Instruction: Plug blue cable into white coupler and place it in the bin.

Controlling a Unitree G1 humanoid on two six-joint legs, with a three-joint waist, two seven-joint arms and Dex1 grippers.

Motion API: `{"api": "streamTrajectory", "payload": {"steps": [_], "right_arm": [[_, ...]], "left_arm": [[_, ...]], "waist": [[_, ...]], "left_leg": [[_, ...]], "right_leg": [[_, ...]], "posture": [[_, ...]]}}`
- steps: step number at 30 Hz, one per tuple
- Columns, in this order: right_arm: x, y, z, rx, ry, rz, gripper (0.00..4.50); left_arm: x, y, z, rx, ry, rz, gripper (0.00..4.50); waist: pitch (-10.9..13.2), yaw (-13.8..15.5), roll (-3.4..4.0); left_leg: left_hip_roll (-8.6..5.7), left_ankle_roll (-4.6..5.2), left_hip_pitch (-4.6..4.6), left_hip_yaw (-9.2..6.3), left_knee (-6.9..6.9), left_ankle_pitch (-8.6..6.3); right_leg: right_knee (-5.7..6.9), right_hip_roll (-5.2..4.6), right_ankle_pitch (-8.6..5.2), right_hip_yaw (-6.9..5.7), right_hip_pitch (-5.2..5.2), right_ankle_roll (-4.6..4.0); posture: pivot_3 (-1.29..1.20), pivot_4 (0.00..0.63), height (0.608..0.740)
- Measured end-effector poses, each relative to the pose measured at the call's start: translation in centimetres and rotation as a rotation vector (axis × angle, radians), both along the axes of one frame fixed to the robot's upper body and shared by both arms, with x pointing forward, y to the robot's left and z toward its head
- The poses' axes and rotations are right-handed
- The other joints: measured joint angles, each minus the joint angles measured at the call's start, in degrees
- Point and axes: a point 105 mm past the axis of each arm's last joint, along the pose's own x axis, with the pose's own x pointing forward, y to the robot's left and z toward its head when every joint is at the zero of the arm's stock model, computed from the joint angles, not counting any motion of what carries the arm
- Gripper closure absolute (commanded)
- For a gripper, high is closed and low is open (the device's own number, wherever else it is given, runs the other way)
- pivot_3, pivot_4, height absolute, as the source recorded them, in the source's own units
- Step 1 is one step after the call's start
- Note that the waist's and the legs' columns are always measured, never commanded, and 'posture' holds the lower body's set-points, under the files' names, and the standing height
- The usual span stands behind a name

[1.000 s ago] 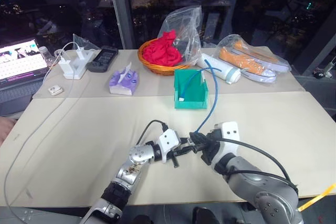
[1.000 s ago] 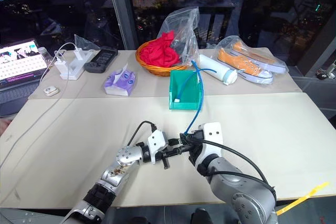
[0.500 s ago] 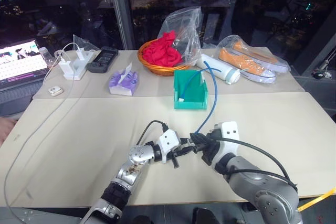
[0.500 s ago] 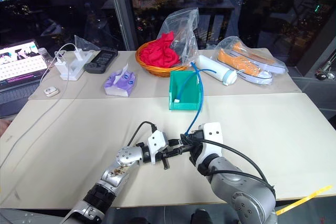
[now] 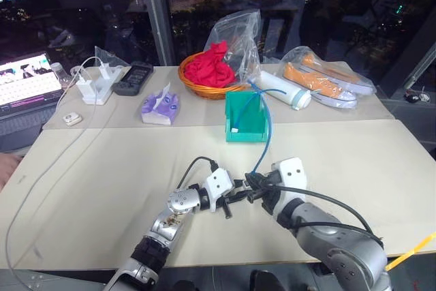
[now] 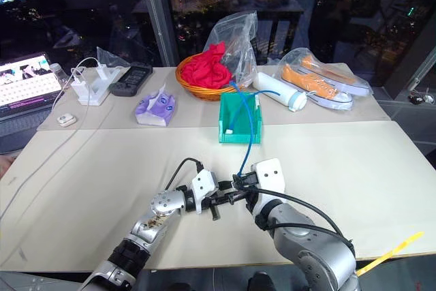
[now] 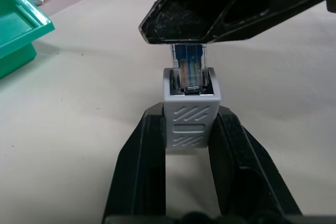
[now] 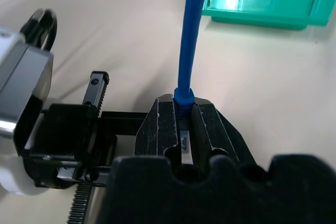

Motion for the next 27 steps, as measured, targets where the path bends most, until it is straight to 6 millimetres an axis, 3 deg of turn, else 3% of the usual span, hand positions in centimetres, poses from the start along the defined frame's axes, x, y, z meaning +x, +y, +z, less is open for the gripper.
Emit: {"api": "streamTrajectory", "payload": {"steps": [10,27], "right_arm": [[-0.4,0.8,-0.8,-0.06,-0.048,-0.012,4.5],[-0.4,2.1,-2.5,-0.147,-0.103,-0.031,4.5]], "left_arm": [[-0.1,0.4,-0.4,0.022,0.029,0.009,3.85],[-0.2,0.9,-0.9,0.049,0.064,0.016,3.85]], "waist": [[-0.58,-0.39,0.26],[-1.49,-1.39,0.05]], "left_leg": [[0.01,0.08,0.11,0.0,-0.1,-0.05],[0.04,0.06,0.49,-0.01,-0.56,-0.04]], "right_leg": [[0.02,0.0,-0.15,0.0,0.02,0.02],[0.03,0.0,-0.35,0.01,0.13,-0.05]], "posture": [[0.0,0.15,0.723],[0.0,0.15,0.723]]}}
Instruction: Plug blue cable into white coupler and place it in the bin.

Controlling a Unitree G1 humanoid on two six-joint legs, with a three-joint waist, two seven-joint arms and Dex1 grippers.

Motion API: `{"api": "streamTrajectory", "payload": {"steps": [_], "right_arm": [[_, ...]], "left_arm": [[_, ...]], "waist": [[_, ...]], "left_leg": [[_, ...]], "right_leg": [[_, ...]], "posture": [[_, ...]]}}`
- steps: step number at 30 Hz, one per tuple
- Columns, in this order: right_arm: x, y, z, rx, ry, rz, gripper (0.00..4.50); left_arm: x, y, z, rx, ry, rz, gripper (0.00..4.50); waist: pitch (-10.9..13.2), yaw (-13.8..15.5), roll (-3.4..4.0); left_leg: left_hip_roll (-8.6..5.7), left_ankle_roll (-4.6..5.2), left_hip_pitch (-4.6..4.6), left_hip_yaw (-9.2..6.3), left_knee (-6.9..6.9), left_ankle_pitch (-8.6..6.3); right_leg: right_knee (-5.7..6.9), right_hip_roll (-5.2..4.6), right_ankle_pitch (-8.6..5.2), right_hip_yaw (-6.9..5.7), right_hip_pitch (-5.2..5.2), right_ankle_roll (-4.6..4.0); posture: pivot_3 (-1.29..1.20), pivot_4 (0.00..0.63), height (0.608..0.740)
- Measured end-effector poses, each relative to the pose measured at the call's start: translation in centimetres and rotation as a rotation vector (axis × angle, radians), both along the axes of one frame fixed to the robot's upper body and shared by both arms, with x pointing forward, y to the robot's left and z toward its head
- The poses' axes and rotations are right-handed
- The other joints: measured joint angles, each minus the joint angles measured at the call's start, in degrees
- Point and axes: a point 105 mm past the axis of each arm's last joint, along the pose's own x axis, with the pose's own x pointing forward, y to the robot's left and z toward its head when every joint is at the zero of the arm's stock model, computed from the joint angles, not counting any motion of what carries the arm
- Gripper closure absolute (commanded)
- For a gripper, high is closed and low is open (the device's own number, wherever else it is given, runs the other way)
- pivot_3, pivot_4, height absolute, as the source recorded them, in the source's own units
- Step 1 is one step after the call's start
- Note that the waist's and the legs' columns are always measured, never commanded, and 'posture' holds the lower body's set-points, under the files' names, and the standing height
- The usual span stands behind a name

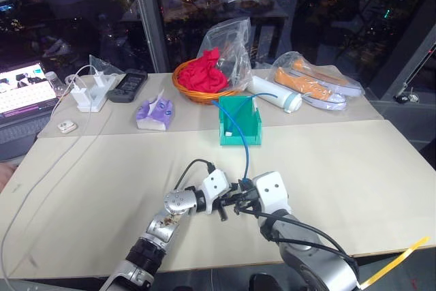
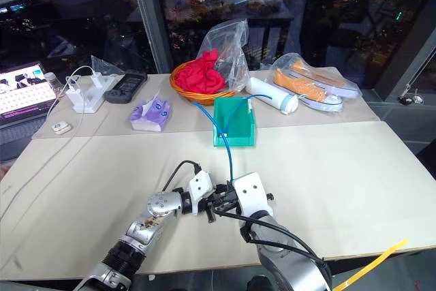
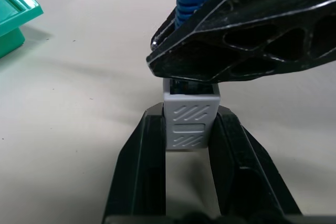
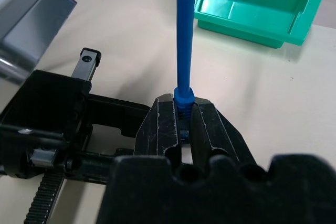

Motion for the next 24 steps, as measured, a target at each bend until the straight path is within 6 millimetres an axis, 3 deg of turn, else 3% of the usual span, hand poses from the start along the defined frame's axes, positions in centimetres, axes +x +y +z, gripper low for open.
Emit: {"api": "streamTrajectory", "payload": {"steps": [9,19,21,23,24], "right_arm": [[1.2,1.2,-1.7,-0.001,0.04,0.002,4.5],[1.7,1.2,-1.7,-0.001,0.047,0.032,4.5],[1.7,1.1,-1.7,0.001,0.047,0.032,4.5],[2.0,0.8,-1.6,-0.007,0.045,0.025,4.5],[2.1,0.7,-1.6,-0.009,0.044,0.025,4.5]], "left_arm": [[0.3,1.1,-1.3,0.041,0.073,0.059,3.85],[0.4,1.5,-1.4,0.04,0.079,0.08,3.85],[0.4,1.4,-1.4,0.037,0.079,0.082,2.84],[0.2,1.0,-0.4,0.01,0.049,0.056,2.25],[0.2,1.0,-0.3,0.007,0.042,0.053,2.25]], "waist": [[-0.47,-0.86,-0.07],[-0.78,-0.7,0.26],[-0.76,-0.57,0.27],[-0.7,-0.28,0.23],[-0.7,-0.25,0.22]], "left_leg": [[0.6,0.41,2.02,0.03,-1.09,-0.28],[0.91,0.39,2.22,-0.18,-1.37,-0.27],[0.91,0.39,2.21,-0.18,-1.38,-0.28],[0.9,0.35,2.12,-0.22,-1.38,-0.27],[0.9,0.34,2.12,-0.23,-1.38,-0.27]], "right_leg": [[0.06,0.45,-1.21,-0.03,1.77,0.34],[0.1,0.92,-1.26,-0.03,1.74,0.25],[0.1,0.92,-1.26,-0.03,1.72,0.25],[0.07,0.92,-1.27,-0.03,1.71,0.25],[0.07,0.92,-1.27,-0.03,1.71,0.25]], "posture": [[0.0,0.15,0.723],[0.0,0.15,0.723],[0.0,0.15,0.723],[0.0,0.15,0.723],[0.0,0.15,0.723]]}}
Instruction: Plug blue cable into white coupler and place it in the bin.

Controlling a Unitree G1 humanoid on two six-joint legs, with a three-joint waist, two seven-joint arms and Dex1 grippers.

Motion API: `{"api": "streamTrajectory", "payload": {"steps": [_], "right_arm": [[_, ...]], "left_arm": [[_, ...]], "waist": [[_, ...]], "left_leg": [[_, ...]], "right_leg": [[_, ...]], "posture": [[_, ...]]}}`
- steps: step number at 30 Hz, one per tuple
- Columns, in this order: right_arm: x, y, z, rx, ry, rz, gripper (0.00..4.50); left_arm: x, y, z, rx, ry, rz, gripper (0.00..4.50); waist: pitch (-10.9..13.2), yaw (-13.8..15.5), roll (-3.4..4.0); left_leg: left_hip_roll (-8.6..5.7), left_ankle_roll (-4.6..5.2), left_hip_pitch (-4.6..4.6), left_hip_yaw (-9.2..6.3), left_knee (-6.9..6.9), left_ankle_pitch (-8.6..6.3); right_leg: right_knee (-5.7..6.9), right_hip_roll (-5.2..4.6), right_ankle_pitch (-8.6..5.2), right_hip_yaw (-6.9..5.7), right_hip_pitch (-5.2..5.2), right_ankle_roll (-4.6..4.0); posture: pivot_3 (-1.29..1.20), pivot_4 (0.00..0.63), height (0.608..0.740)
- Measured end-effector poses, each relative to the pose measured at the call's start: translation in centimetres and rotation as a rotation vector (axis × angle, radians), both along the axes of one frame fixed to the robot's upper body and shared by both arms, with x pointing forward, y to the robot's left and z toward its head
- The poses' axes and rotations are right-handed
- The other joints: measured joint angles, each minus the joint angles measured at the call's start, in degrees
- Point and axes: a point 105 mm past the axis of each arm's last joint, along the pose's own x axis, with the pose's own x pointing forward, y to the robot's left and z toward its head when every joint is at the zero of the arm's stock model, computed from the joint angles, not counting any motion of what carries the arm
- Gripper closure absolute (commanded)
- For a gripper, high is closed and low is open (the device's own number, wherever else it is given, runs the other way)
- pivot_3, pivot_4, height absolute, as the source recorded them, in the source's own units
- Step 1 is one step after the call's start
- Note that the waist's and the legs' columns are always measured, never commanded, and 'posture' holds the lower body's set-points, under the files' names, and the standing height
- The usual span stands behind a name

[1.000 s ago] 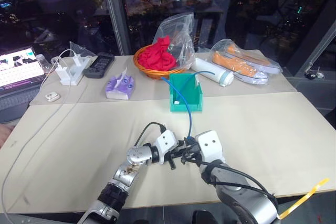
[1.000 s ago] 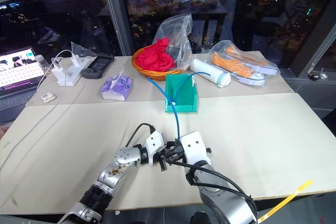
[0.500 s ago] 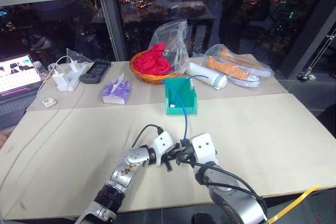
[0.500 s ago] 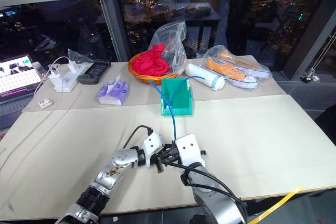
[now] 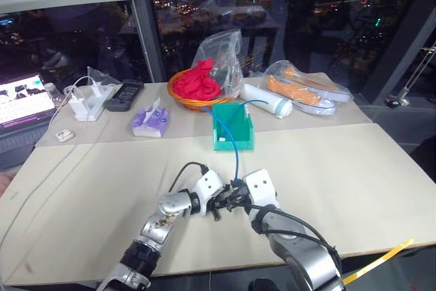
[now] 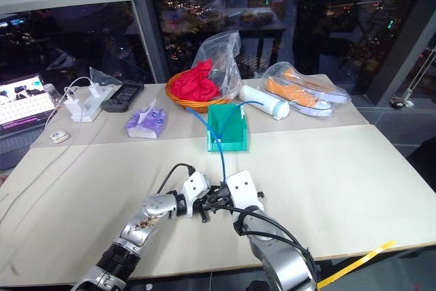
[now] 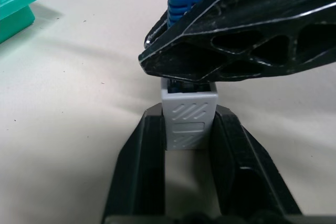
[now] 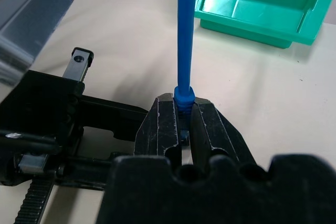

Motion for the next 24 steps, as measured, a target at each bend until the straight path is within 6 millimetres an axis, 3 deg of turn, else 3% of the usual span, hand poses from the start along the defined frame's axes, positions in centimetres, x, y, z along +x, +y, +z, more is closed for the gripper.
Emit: {"api": "streamTrajectory", "payload": {"steps": [1,8,13,15,19,22,24], "right_arm": [[0.2,-0.3,0.0,-0.006,0.0,-0.009,4.5],[0.3,-1.8,1.0,-0.008,0.016,-0.033,4.5],[0.8,-5.0,4.1,0.039,0.018,-0.082,4.5],[1.5,-6.1,7.3,0.121,-0.04,-0.092,4.5],[2.7,-5.3,14.3,0.339,-0.161,0.004,4.5],[4.0,-4.7,18.2,0.466,-0.205,0.07,4.5],[5.0,-4.5,18.9,0.511,-0.186,0.088,4.5]], "left_arm": [[-0.1,-0.1,0.4,-0.007,-0.017,-0.009,1.73],[-0.5,1.5,2.4,-0.035,-0.067,0.015,1.73],[-0.8,4.9,2.9,-0.018,-0.058,0.119,1.73],[-1.0,5.6,3.2,-0.025,-0.05,0.159,1.73],[-1.6,5.4,4.6,-0.068,-0.064,0.171,1.73],[-1.8,5.4,5.0,-0.079,-0.062,0.193,1.73],[-1.8,5.6,5.0,-0.084,-0.058,0.211,1.73]], "waist": [[-0.01,0.21,-0.03],[0.29,1.7,-0.07],[0.78,1.75,-0.03],[1.24,1.58,-0.02],[1.5,0.68,0.08],[1.63,0.36,0.12],[1.66,0.37,0.15]], "left_leg": [[0.0,-0.08,0.0,-0.01,0.0,0.0],[-0.1,-0.47,-0.49,-0.23,0.0,0.18],[-0.29,-1.27,-1.83,-0.38,0.08,0.63],[-0.3,-1.53,-2.23,-0.41,0.11,0.79],[-0.29,-1.51,-2.6,-0.39,0.07,0.78],[-0.3,-1.46,-2.66,-0.35,0.07,0.75],[-0.3,-1.44,-2.68,-0.33,0.06,0.73]], "right_leg": [[-0.02,0.0,0.0,0.01,0.04,0.0],[-0.05,0.0,-0.02,0.04,-0.28,-0.03],[-0.01,0.0,0.29,0.15,-1.89,-0.49],[-0.01,0.0,0.63,0.13,-2.31,-1.0],[0.05,0.01,0.72,0.12,-2.81,-1.14],[-0.01,0.01,0.72,0.12,-2.82,-1.14],[0.01,0.01,0.73,0.1,-2.81,-1.13]], "posture": [[0.0,0.15,0.723],[0.0,0.15,0.723],[0.0,0.15,0.723],[0.0,0.15,0.723],[0.0,0.15,0.723],[0.0,0.15,0.723],[0.0,0.15,0.723]]}}
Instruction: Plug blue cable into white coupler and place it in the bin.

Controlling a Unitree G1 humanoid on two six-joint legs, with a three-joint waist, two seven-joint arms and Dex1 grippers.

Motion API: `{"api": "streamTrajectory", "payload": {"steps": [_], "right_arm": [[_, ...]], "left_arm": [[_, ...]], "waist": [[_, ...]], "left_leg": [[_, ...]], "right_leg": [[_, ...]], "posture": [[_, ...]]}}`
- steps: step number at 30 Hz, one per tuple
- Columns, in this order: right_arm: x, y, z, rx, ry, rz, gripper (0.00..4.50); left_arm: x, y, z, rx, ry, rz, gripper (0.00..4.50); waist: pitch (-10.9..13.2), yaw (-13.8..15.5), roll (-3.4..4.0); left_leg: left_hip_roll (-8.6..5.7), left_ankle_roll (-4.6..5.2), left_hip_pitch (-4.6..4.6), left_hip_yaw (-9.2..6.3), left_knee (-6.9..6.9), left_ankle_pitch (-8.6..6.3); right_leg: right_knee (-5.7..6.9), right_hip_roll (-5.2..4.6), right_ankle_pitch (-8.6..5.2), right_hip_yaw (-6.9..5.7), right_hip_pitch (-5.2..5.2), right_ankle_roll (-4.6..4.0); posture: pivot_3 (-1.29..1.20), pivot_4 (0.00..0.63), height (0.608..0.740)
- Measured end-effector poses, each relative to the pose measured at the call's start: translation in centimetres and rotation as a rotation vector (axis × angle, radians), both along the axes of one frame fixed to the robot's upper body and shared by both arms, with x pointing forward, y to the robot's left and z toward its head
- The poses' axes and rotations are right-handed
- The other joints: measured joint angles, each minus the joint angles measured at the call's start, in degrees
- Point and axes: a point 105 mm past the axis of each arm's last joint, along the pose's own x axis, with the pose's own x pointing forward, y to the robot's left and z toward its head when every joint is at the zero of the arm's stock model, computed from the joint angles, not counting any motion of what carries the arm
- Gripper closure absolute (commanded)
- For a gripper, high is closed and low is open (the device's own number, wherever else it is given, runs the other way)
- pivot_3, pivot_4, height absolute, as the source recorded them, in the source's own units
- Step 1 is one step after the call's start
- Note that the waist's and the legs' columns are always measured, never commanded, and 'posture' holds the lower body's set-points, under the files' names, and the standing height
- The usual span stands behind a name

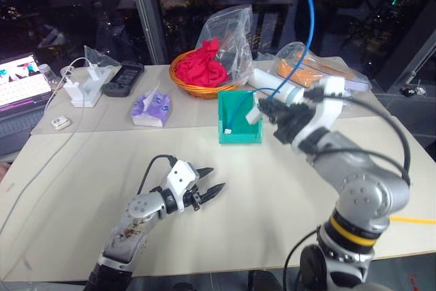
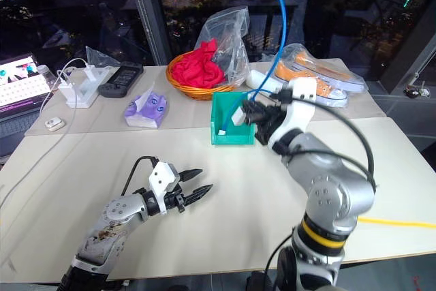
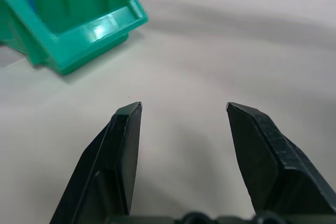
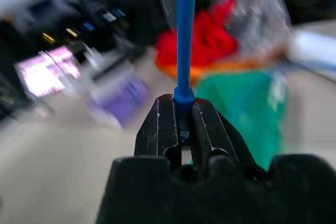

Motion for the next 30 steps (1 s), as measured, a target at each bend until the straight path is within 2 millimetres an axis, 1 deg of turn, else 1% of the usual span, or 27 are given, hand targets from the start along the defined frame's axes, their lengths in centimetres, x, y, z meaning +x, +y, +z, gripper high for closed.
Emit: {"api": "streamTrajectory", "payload": {"steps": [2,4,6,7,10,11,13,18,20,21,23,25,30], "right_arm": [[2.1,0.0,0.8,0.04,0.034,0.013,4.5],[3.7,0.0,1.1,0.054,0.055,0.017,4.5],[4.8,0.1,0.6,0.059,0.082,0.012,4.5],[5.6,0.4,0.2,0.057,0.103,0.015,4.5],[7.0,0.2,-1.4,0.038,0.152,0.0,4.5],[7.3,0.1,-1.9,0.032,0.169,-0.004,4.5],[7.6,0.2,-2.3,0.028,0.178,-0.003,4.5],[8.0,0.8,-2.9,0.02,0.19,0.008,4.5],[8.2,1.2,-3.4,0.015,0.197,0.011,3.54],[8.2,1.3,-3.5,0.01,0.199,0.012,3.31],[8.4,1.5,-3.6,-0.001,0.19,0.005,2.57],[8.6,1.5,-3.8,-0.006,0.188,-0.003,1.96],[8.7,1.2,-3.7,-0.015,0.175,-0.019,0.23]], "left_arm": [[0.0,-0.1,0.2,-0.021,-0.001,0.02,1.73],[0.0,-0.1,1.2,-0.054,-0.029,0.045,1.73],[0.2,0.1,2.3,-0.078,-0.065,0.07,1.73],[0.5,0.4,3.2,-0.089,-0.099,0.102,1.73],[1.1,1.6,5.8,-0.138,-0.173,0.195,1.73],[1.3,2.0,6.3,-0.158,-0.183,0.225,1.73],[1.3,2.5,6.7,-0.17,-0.18,0.259,1.73],[0.8,2.8,6.4,-0.163,-0.155,0.288,1.73],[0.6,2.8,6.5,-0.155,-0.158,0.287,1.61],[0.6,2.8,6.4,-0.152,-0.157,0.286,1.61],[0.4,2.8,6.2,-0.147,-0.147,0.283,1.61],[0.4,2.7,6.2,-0.146,-0.142,0.281,1.61],[0.3,2.7,6.2,-0.155,-0.137,0.272,1.61]], "waist": [[0.1,-0.3,0.07],[0.14,-0.41,0.1],[0.14,-0.54,0.1],[0.15,-0.63,0.11],[0.15,-0.66,0.11],[0.15,-0.65,0.11],[0.15,-0.68,0.11],[0.15,-0.75,0.11],[0.15,-0.73,0.12],[0.15,-0.73,0.12],[0.15,-0.74,0.12],[0.15,-0.74,0.12],[0.15,-0.74,0.12]], "left_leg": [[0.0,-0.01,-0.05,0.11,0.0,0.01],[0.01,-0.01,-0.07,0.12,0.0,0.0],[0.02,0.0,-0.11,0.13,-0.01,0.0],[0.02,-0.01,-0.15,0.17,0.0,0.01],[0.02,-0.02,-0.21,0.19,0.0,0.01],[0.02,-0.02,-0.25,0.19,0.01,0.01],[0.02,-0.02,-0.28,0.19,0.01,0.01],[0.02,-0.03,-0.31,0.19,0.03,0.02],[0.02,-0.04,-0.31,0.2,0.07,0.02],[0.02,-0.04,-0.31,0.2,0.09,0.02],[0.02,-0.04,-0.32,0.2,0.12,0.02],[0.02,-0.04,-0.33,0.2,0.14,0.02],[0.02,-0.05,-0.35,0.2,0.19,0.02]], "right_leg": [[0.0,0.0,0.09,0.04,-0.01,0.07],[0.01,0.0,0.09,0.03,-0.03,0.07],[0.01,0.0,0.09,0.04,-0.04,0.08],[0.0,-0.01,0.09,0.04,-0.08,0.08],[0.0,-0.01,0.1,0.05,-0.11,0.1],[-0.01,-0.01,0.11,0.05,-0.14,0.1],[-0.01,-0.01,0.11,0.05,-0.18,0.1],[0.0,-0.01,0.11,0.05,-0.19,0.11],[0.02,-0.01,0.12,0.05,-0.19,0.11],[0.03,-0.01,0.12,0.05,-0.19,0.11],[0.04,-0.01,0.13,0.05,-0.19,0.11],[0.04,-0.01,0.13,0.05,-0.19,0.11],[0.05,-0.01,0.14,0.05,-0.19,0.12]], "posture": [[0.0,0.15,0.723],[0.0,0.15,0.723],[0.0,0.15,0.723],[0.0,0.15,0.723],[0.0,0.15,0.723],[0.0,0.15,0.723],[0.0,0.15,0.723],[0.0,0.15,0.723],[0.0,0.15,0.723],[0.0,0.15,0.723],[0.0,0.15,0.723],[0.0,0.15,0.723],[0.0,0.15,0.723]]}}
